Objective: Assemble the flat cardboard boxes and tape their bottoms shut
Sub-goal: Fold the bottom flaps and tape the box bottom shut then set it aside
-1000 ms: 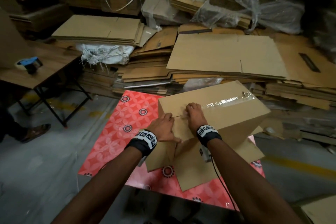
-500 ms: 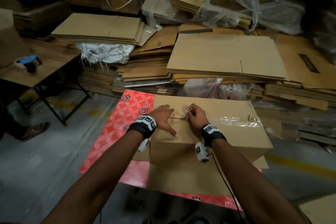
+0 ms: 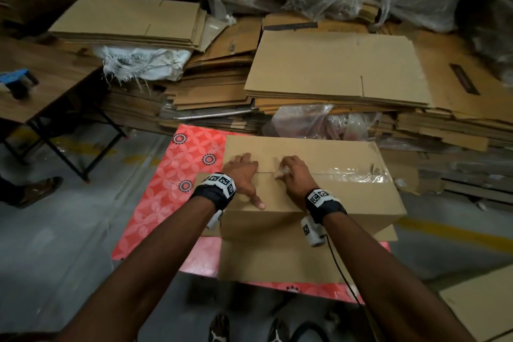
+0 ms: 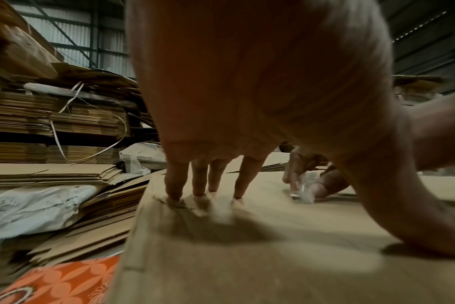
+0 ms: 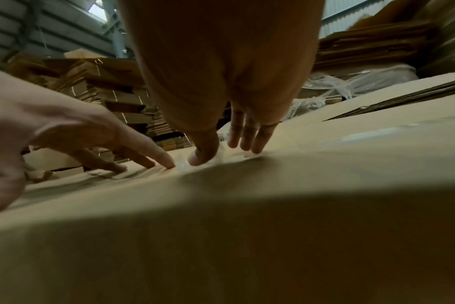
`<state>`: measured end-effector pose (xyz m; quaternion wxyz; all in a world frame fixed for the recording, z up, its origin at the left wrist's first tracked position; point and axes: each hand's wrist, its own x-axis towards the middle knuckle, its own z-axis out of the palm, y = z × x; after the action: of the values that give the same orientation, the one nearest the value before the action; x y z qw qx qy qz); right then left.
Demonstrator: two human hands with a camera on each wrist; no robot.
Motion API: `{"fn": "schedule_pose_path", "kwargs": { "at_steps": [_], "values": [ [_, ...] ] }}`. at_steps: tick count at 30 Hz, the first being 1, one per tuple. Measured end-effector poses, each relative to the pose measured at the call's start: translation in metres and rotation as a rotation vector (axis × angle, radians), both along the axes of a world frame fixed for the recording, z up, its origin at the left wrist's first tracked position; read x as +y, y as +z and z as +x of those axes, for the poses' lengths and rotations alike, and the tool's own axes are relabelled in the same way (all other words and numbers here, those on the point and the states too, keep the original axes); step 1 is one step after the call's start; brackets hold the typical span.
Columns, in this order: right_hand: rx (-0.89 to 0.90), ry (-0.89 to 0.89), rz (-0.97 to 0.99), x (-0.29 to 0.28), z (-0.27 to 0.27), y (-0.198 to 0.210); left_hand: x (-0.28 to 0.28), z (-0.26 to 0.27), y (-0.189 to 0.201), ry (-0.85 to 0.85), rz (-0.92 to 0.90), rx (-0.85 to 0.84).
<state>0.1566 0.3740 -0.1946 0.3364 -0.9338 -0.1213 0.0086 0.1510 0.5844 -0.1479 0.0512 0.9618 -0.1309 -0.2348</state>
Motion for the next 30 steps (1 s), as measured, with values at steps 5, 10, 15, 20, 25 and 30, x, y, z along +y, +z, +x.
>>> {"fn": "schedule_pose_path", "kwargs": {
  "at_steps": [5,10,15,20,25,30],
  "values": [
    [0.023,-0.105,0.273,-0.016,-0.002,0.008,-0.016,0.002,0.006,-0.039,0.01,0.038],
    [0.19,-0.205,0.271,-0.019,0.006,0.018,-0.04,-0.002,-0.007,-0.093,0.032,0.135],
    [0.086,-0.049,0.022,-0.034,0.008,0.01,-0.032,0.006,-0.009,-0.091,0.037,0.101],
    [0.136,-0.105,-0.01,-0.044,0.013,0.018,-0.03,0.012,-0.001,-0.08,0.053,0.1],
    [0.139,-0.036,-0.164,-0.036,0.008,0.012,-0.045,0.013,0.002,-0.091,0.061,0.155],
    [0.017,-0.08,-0.171,-0.032,0.0,0.0,-0.063,0.002,-0.017,-0.098,0.033,0.137]
  ]
}}
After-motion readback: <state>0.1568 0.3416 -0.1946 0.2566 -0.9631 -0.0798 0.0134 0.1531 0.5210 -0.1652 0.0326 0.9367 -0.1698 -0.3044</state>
